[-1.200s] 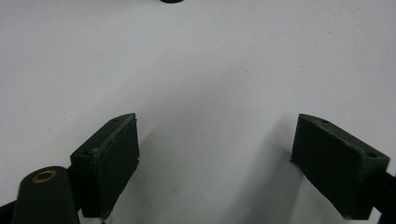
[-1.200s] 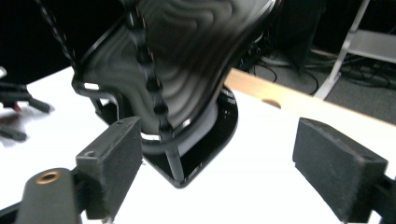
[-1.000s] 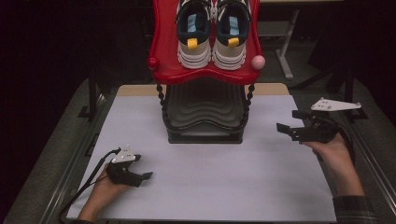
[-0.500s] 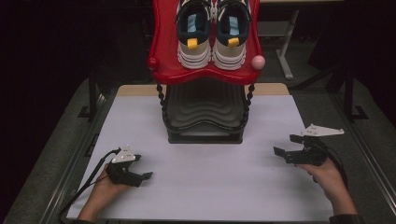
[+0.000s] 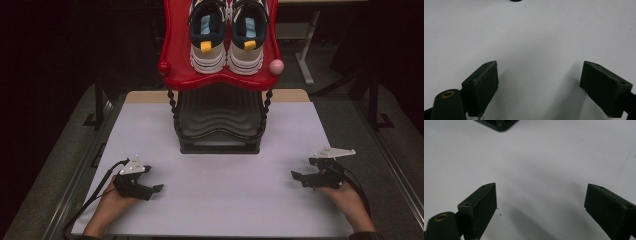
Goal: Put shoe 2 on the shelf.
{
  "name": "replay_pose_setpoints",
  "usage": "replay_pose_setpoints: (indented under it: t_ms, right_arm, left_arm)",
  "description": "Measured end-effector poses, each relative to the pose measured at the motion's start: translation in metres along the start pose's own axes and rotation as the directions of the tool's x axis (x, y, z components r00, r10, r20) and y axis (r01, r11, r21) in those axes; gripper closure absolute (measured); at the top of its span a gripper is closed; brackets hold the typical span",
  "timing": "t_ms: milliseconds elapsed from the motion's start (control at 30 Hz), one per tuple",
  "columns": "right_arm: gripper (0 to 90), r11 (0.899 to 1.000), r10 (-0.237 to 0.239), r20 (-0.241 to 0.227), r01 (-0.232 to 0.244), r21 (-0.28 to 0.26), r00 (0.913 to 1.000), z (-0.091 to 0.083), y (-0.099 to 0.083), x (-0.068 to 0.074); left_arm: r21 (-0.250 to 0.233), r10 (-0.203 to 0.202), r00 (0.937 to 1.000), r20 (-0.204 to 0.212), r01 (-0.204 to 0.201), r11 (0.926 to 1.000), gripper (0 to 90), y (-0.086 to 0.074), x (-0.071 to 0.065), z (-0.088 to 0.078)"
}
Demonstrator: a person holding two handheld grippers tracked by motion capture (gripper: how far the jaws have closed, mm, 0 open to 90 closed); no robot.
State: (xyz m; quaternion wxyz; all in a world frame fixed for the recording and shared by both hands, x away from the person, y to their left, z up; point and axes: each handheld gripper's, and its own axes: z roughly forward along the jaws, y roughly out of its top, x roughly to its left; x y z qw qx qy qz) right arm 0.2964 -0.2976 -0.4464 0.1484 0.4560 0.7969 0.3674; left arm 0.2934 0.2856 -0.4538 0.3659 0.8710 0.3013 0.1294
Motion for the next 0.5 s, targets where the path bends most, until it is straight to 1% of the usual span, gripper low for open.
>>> replay_pose_setpoints:
  t_ms: [33,100,133,167,233,267,300,333,500]
  right_arm:
    - [9.3,1.000,0.001,0.009,-0.002,0.027,1.0000,0.0036,-0.0042,-0.0001]
    - [7.7,0.999,0.006,0.008,-0.006,0.043,1.0000,0.0062,-0.0071,-0.0009]
    - [7.7,0.999,0.006,0.008,-0.006,0.043,1.0000,0.0062,-0.0071,-0.0009]
    - [7.6,1.000,-0.005,0.012,0.005,0.028,0.9999,0.0067,-0.0099,0.0000]
    - [7.6,1.000,-0.024,0.022,0.023,0.021,0.9995,0.0072,-0.0114,0.0009]
    - [7.6,1.000,-0.024,0.022,0.023,0.021,0.9995,0.0072,-0.0114,0.0009]
    - [7.6,0.999,-0.031,0.032,0.030,0.027,0.9990,0.0077,-0.0114,0.0023]
    - [7.4,0.998,-0.058,0.055,0.056,0.039,0.9968,0.0085,-0.0113,0.0060]
    - [7.3,0.998,-0.051,0.051,0.050,0.036,0.9974,0.0088,-0.0114,0.0055]
  left_arm:
    - [0.001,0.001,1.0000,0.000,-0.001,1.0000,14.1,0.0000,0.0000,0.0000]
    - [0.000,0.000,1.0000,0.000,0.000,1.0000,14.1,0.0000,0.0000,0.0000]
    - [0.000,0.000,1.0000,0.000,0.000,1.0000,14.1,0.0000,0.0000,0.0000]
    - [0.001,0.001,1.0000,0.000,-0.001,1.0000,14.1,0.0000,0.0001,0.0000]
    - [-0.002,-0.001,1.0000,0.000,0.001,1.0000,14.1,0.0000,-0.0001,0.0001]
    - [-0.002,-0.001,1.0000,0.000,0.001,1.0000,14.1,0.0000,-0.0001,0.0001]
    - [0.001,0.000,1.0000,0.000,0.000,1.0000,14.1,0.0000,0.0000,0.0000]
    - [-0.001,-0.002,1.0000,0.000,0.002,1.0000,14.1,0.0000,-0.0001,0.0001]
    - [-0.001,-0.001,1.0000,0.000,0.001,1.0000,14.1,0.0000,0.0000,0.0001]
